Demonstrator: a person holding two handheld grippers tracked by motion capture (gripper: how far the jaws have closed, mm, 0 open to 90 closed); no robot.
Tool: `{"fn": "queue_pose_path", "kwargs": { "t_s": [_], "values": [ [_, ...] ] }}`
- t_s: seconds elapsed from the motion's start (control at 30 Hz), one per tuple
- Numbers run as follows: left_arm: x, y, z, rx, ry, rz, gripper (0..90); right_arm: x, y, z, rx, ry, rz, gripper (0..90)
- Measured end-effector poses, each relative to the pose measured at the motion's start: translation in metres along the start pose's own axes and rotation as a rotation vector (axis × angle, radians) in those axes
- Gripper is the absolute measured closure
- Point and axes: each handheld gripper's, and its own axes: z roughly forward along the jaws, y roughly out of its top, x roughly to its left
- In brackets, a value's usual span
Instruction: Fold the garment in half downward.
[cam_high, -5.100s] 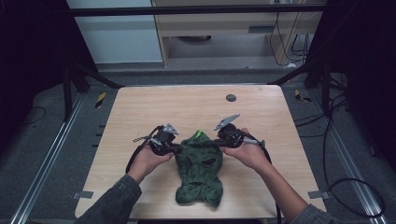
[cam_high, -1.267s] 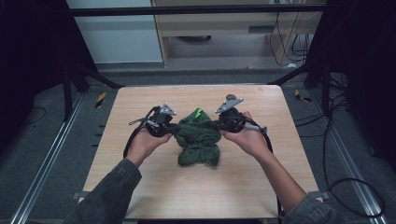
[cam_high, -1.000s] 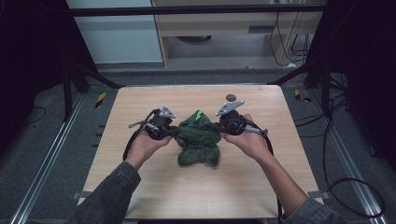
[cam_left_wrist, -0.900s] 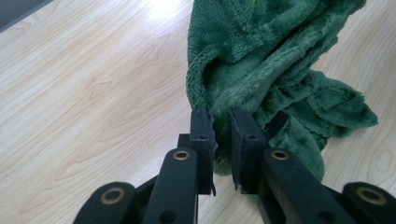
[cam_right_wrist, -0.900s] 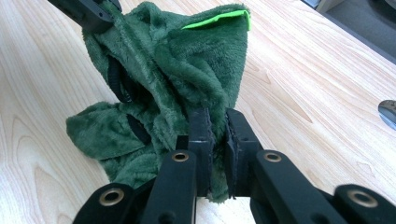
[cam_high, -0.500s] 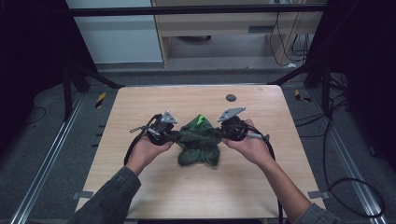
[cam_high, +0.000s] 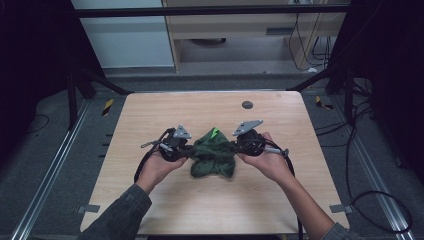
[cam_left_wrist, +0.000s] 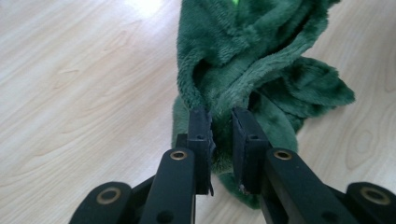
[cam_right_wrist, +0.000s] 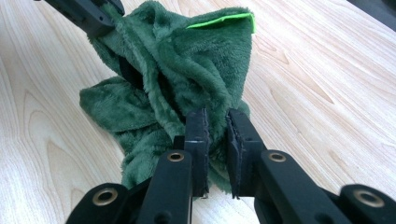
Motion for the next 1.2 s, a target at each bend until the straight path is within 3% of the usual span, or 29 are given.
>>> {"fn": "queue_pose_path", "kwargs": {
  "t_s": [1.2],
  "values": [
    [-0.018, -0.023, 0.005, -0.008, -0.017, -0.004, 73.1, 0.021, -0.024, 0.002, 0.02, 0.027, -0.011, 69.6]
  ]
}}
